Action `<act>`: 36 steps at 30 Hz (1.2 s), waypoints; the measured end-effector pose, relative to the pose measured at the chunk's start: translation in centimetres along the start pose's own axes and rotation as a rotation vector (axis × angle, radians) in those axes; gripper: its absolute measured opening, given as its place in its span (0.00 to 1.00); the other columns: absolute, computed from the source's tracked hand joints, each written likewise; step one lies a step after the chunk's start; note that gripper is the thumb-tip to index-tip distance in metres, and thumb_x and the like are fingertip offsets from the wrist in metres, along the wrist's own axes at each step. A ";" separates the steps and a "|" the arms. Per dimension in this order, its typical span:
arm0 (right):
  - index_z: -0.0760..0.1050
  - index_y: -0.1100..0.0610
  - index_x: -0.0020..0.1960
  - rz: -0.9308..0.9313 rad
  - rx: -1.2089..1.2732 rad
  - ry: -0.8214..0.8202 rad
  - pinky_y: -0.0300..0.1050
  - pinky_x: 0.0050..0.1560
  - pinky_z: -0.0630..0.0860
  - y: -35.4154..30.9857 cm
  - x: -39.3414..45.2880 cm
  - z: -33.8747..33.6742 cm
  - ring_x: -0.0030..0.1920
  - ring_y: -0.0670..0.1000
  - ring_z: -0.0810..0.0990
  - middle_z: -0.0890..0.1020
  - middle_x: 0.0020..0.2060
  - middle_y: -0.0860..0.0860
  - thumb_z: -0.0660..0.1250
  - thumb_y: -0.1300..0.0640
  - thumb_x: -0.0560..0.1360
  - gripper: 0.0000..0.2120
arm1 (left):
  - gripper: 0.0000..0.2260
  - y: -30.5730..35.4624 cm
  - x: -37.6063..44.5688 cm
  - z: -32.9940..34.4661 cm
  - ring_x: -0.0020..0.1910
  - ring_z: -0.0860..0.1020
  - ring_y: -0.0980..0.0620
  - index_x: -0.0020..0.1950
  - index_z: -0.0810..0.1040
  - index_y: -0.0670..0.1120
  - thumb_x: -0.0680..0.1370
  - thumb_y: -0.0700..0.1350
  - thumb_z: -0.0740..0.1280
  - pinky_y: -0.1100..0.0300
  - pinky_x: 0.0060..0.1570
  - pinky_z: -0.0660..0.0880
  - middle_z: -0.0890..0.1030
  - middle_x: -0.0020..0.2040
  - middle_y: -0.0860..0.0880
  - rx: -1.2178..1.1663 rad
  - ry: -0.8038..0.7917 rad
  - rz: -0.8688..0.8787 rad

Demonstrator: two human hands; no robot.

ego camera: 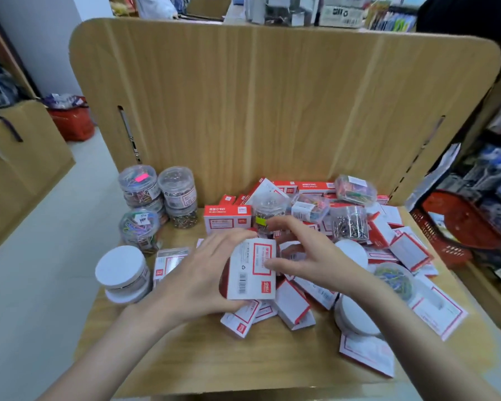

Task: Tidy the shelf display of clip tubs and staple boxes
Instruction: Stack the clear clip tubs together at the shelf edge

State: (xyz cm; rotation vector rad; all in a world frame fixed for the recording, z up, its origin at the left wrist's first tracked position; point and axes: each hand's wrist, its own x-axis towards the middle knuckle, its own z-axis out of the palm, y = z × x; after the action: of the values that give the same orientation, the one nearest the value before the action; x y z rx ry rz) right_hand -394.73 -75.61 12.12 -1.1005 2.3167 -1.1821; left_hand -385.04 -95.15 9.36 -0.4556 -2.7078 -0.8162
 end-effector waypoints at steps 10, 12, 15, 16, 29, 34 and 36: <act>0.70 0.50 0.50 0.132 0.087 0.002 0.48 0.42 0.77 1.4 1.2 -0.1 0.38 0.50 0.80 0.79 0.36 0.45 0.74 0.56 0.68 0.16 | 0.33 -0.6 1.0 0.2 0.65 0.64 0.61 0.68 0.65 0.52 0.66 0.60 0.69 0.71 0.63 0.58 0.68 0.65 0.56 -0.022 -0.010 -0.100; 0.71 0.51 0.51 0.121 0.010 0.008 0.40 0.38 0.75 1.2 0.9 -0.4 0.34 0.43 0.76 0.77 0.35 0.43 0.74 0.55 0.68 0.16 | 0.31 -0.9 1.3 -0.2 0.65 0.65 0.60 0.67 0.67 0.50 0.68 0.61 0.67 0.66 0.64 0.60 0.70 0.65 0.55 -0.002 0.017 -0.099; 0.71 0.49 0.51 0.077 -0.162 0.033 0.34 0.39 0.74 1.0 0.8 -0.7 0.36 0.42 0.77 0.74 0.46 0.43 0.73 0.52 0.68 0.16 | 0.31 -1.0 1.7 -0.3 0.63 0.66 0.58 0.67 0.69 0.48 0.69 0.62 0.65 0.62 0.63 0.62 0.71 0.63 0.54 0.036 0.065 -0.089; 0.71 0.49 0.51 0.065 -0.216 0.035 0.34 0.39 0.72 0.9 0.7 -0.8 0.37 0.43 0.76 0.73 0.48 0.44 0.73 0.51 0.68 0.15 | 0.31 -1.0 1.8 -0.1 0.64 0.66 0.58 0.67 0.69 0.48 0.68 0.63 0.65 0.60 0.63 0.62 0.70 0.64 0.54 0.053 0.053 -0.086; 0.72 0.53 0.57 0.051 -0.546 0.252 0.51 0.54 0.67 2.0 6.1 -2.7 0.56 0.56 0.69 0.79 0.53 0.50 0.67 0.40 0.69 0.23 | 0.27 -1.7 2.9 0.5 0.66 0.64 0.54 0.60 0.74 0.52 0.68 0.65 0.60 0.54 0.64 0.61 0.69 0.64 0.56 0.114 -0.016 -0.116; 0.67 0.53 0.48 0.052 -0.482 0.217 0.47 0.43 0.64 0.7 7.1 -2.0 0.48 0.56 0.70 0.72 0.34 0.47 0.72 0.45 0.66 0.20 | 0.20 -1.7 2.0 -0.9 0.59 0.68 0.54 0.57 0.77 0.49 0.71 0.58 0.58 0.59 0.59 0.62 0.74 0.60 0.51 0.164 0.083 -0.129; 0.67 0.53 0.46 0.008 -0.384 0.269 0.45 0.40 0.61 -0.3 7.4 -3.1 0.44 0.55 0.71 0.73 0.36 0.49 0.74 0.49 0.64 0.19 | 0.19 -1.8 1.2 -2.1 0.56 0.69 0.55 0.54 0.79 0.46 0.72 0.55 0.58 0.61 0.56 0.64 0.76 0.57 0.48 0.180 0.174 -0.169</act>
State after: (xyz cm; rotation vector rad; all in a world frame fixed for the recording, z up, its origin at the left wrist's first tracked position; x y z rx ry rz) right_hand -401.17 -79.59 14.69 -1.1052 2.8404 -0.9538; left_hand -386.50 -97.55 10.63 -0.1115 -2.6504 -0.6139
